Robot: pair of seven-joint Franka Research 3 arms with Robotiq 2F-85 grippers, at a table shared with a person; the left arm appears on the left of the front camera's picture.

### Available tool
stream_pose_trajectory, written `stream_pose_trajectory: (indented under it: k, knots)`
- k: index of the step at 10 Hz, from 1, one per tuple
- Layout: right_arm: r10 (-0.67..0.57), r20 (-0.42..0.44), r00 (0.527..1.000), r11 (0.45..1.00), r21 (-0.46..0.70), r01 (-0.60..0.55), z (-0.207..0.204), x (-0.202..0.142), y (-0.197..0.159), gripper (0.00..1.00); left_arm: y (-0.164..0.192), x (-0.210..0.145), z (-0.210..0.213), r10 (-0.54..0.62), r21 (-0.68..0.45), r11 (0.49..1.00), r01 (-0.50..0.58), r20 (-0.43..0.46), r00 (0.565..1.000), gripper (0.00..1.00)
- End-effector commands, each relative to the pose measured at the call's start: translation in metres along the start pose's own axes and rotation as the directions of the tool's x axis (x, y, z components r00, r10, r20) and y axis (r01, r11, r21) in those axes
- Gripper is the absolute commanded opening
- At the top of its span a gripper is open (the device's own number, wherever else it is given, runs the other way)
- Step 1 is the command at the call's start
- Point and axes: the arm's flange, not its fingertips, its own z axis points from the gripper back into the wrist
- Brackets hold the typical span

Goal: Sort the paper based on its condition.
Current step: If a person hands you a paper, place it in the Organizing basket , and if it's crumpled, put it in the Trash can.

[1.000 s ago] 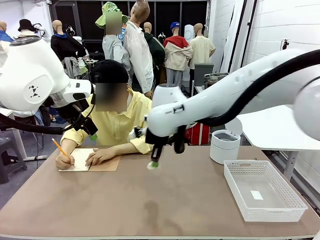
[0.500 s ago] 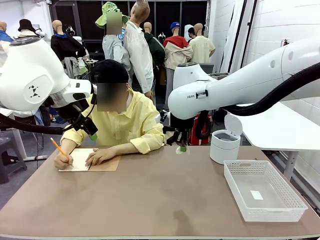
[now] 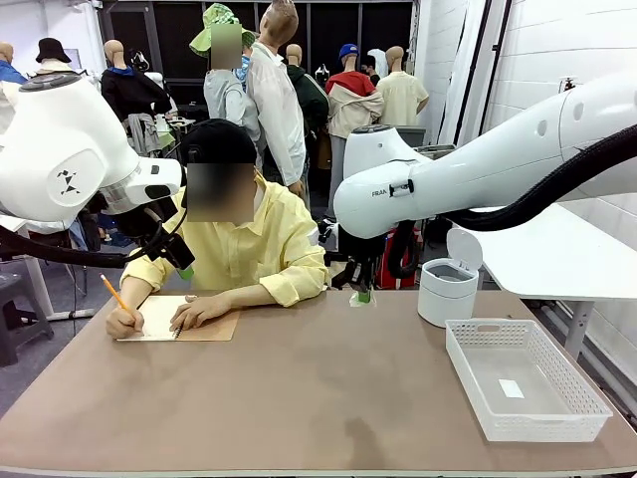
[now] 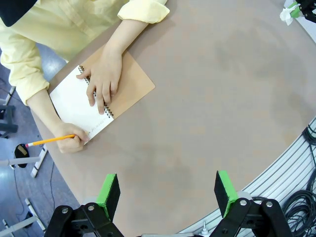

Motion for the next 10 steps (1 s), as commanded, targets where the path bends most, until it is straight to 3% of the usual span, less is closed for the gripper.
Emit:
stream_pose_trajectory:
  k: [1,5,10]
  knots:
    - [-0.027,-0.007,1.000,0.999,-0.032,0.027,0.001,-0.002,-0.013,0.00,0.001,0.000,0.001,0.000,-0.001,1.000,0.000,0.001,1.000,1.00]
    - [-0.190,-0.061,0.980,0.976,-0.119,0.181,0.022,-0.036,-0.098,0.00,0.001,0.000,0.001,0.000,-0.001,1.000,0.000,0.001,1.000,1.00]
    - [-0.302,-0.066,0.951,0.924,-0.266,0.274,0.011,-0.044,-0.183,0.00,0.001,0.000,0.001,0.000,-0.001,1.000,0.000,0.001,1.000,1.00]
